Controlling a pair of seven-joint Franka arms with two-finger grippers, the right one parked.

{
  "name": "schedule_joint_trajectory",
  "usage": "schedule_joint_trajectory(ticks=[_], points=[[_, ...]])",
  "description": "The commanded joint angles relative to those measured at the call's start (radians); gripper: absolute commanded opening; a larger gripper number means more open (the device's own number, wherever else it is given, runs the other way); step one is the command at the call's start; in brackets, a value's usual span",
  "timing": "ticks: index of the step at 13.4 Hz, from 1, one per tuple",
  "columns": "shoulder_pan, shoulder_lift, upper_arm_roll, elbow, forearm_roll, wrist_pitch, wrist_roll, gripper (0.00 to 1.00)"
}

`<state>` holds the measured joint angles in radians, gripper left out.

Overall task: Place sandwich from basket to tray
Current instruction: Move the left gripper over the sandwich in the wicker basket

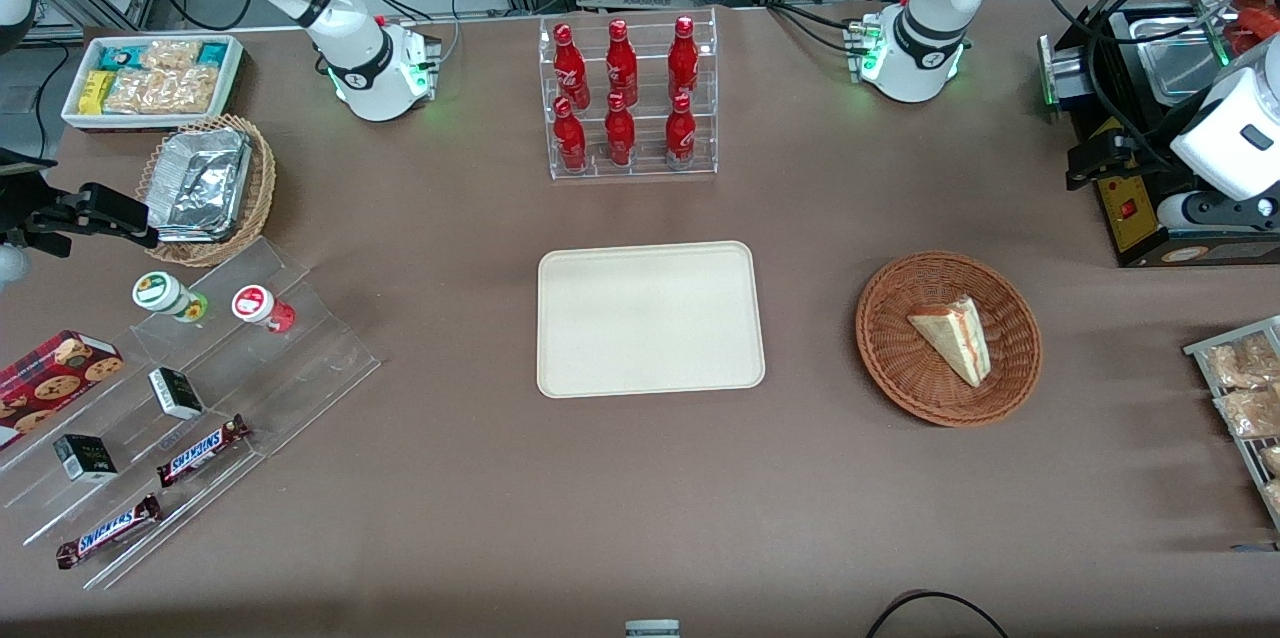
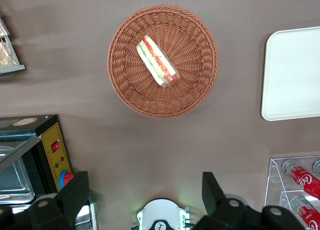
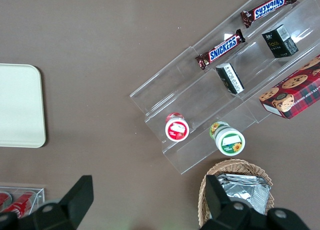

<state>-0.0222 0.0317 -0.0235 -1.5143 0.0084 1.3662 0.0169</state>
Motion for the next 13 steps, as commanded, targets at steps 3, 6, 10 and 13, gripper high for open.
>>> schedule_joint_trajectory(ticks=[3, 6, 10, 13], points=[[-0.007, 0.017, 0.002, 0.017, 0.008, 0.011, 0.008, 1.0], [-0.018, 0.051, -0.004, -0.012, 0.004, 0.059, 0.006, 1.0], [-0.03, 0.069, -0.006, -0.121, 0.012, 0.209, 0.008, 1.0], [-0.035, 0.14, -0.006, -0.133, 0.013, 0.276, 0.005, 1.0]])
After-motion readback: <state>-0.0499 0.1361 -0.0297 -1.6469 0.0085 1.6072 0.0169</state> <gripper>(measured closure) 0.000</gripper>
